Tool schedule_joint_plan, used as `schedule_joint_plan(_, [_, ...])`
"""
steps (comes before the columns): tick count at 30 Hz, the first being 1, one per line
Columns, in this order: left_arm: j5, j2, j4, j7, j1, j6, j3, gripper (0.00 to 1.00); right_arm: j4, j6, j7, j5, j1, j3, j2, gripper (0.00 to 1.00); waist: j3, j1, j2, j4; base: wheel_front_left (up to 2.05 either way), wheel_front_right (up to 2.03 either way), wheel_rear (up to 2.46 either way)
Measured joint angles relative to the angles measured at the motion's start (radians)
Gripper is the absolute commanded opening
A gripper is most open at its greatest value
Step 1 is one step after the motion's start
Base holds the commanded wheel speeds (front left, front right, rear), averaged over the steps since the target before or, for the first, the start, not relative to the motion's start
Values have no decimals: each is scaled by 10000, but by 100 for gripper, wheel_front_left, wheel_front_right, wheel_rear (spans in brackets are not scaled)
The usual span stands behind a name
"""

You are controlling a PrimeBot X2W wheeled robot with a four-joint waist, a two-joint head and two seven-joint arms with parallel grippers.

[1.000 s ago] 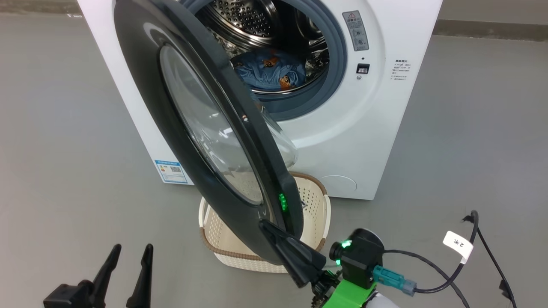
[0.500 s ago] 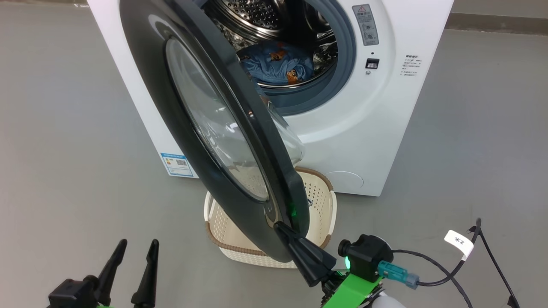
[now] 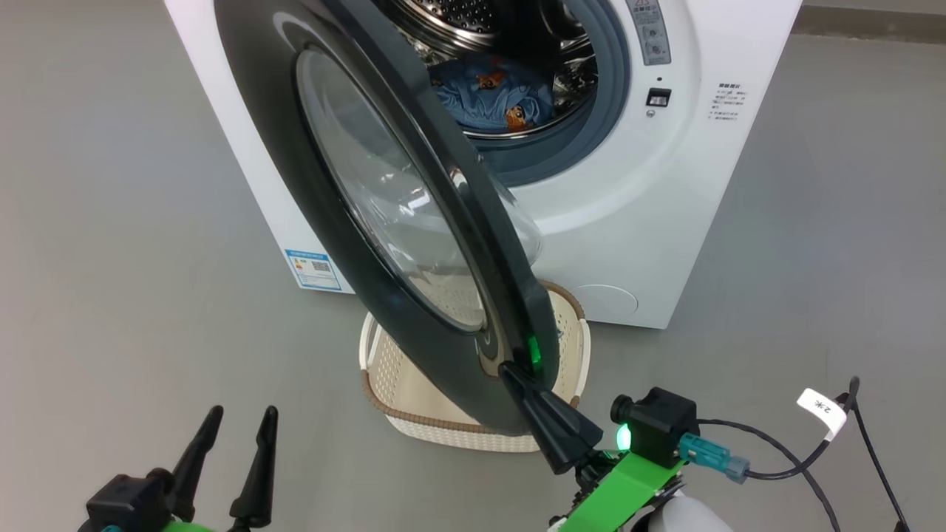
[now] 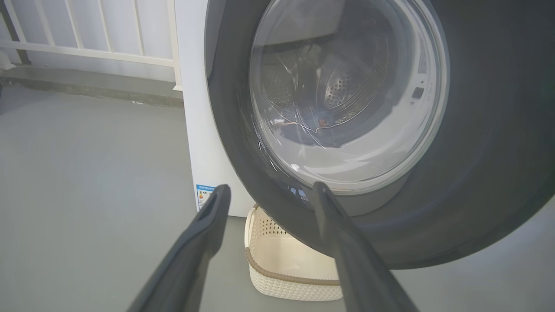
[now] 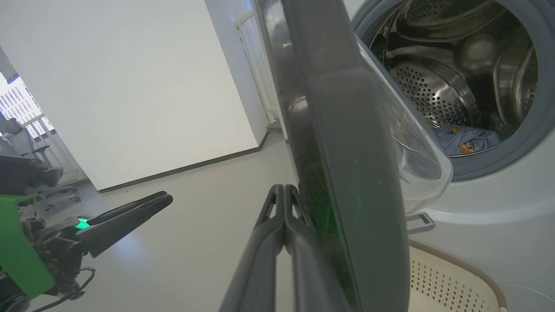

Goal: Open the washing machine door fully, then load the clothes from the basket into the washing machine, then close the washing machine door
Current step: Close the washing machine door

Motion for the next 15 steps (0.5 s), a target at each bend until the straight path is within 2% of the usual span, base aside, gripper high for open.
schedule_joint_plan(15, [-92, -13, -36, 0, -226, 0, -82, 100, 27, 4, 0, -128, -282, -844, 8, 0, 476, 0, 0, -14, 0, 0, 0])
